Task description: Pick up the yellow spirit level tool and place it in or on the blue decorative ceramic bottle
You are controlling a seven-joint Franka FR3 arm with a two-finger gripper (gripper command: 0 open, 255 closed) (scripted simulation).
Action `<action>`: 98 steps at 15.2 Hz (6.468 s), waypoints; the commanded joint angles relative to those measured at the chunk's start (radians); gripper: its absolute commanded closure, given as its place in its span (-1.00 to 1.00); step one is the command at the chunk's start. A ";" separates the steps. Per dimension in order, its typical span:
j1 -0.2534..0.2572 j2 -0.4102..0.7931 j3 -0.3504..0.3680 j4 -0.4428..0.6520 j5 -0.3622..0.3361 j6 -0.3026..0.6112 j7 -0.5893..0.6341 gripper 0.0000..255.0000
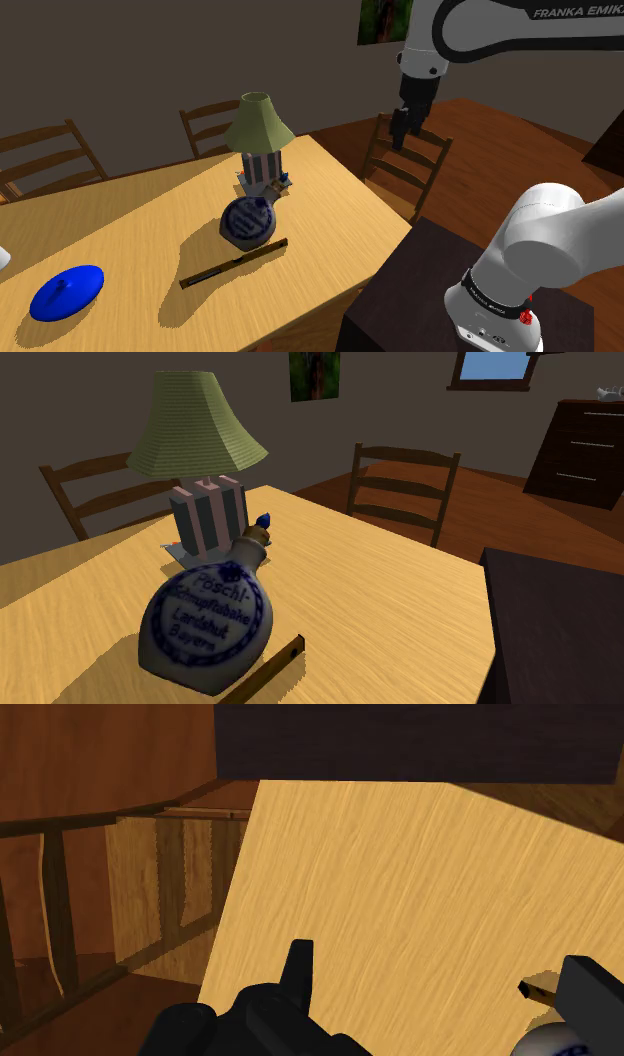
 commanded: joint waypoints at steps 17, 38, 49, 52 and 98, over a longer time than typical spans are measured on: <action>0.154 0.510 -0.011 0.060 0.052 0.492 -0.301 -1.00; 0.287 1.178 0.125 0.470 0.097 0.793 -0.654 -1.00; 0.362 1.453 0.187 0.719 0.043 0.831 -0.763 -1.00; 0.368 1.486 0.184 0.731 0.039 0.853 -0.760 -1.00; 0.353 1.298 0.205 0.740 0.062 0.657 -0.755 1.00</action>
